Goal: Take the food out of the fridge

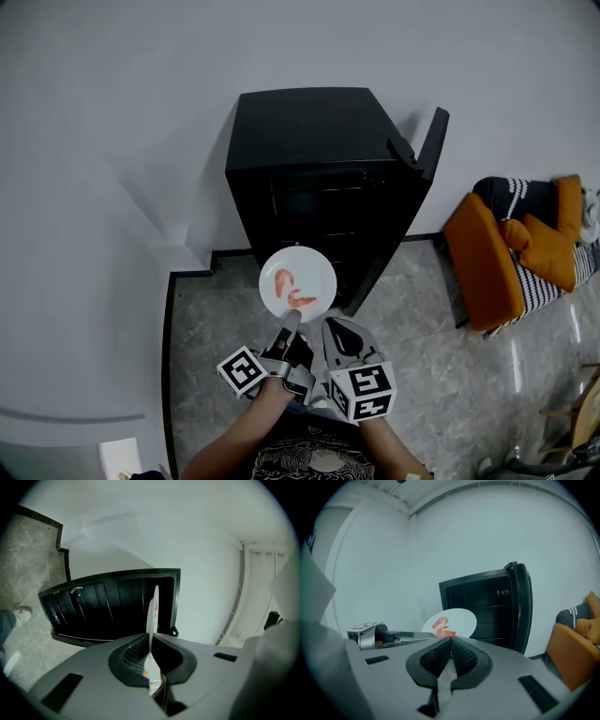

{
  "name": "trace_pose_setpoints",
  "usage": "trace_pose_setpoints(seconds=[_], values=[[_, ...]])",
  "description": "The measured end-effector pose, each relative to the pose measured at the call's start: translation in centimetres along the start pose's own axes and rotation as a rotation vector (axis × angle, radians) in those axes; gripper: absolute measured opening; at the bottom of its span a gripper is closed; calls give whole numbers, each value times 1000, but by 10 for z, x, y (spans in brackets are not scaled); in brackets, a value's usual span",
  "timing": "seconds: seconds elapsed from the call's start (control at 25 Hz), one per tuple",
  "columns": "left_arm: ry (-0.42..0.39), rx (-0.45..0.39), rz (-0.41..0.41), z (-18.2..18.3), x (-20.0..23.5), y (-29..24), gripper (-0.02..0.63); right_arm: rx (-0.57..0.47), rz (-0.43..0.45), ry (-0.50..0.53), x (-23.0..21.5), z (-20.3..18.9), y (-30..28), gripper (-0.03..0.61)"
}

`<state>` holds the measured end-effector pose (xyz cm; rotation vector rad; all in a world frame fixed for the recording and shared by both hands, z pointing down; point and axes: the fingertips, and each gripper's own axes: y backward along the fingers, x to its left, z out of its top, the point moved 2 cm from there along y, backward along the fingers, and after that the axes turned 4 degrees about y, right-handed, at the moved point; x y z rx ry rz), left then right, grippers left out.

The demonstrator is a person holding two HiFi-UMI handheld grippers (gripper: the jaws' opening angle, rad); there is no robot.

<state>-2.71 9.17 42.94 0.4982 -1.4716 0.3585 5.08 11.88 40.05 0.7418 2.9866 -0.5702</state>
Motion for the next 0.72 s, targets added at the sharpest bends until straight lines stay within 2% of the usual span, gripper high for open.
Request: trace_pose_setpoints(seconds=[0.72], values=[[16,3,-2,-1,-2,4,23,-2,-1,-2,5,0,0,21]])
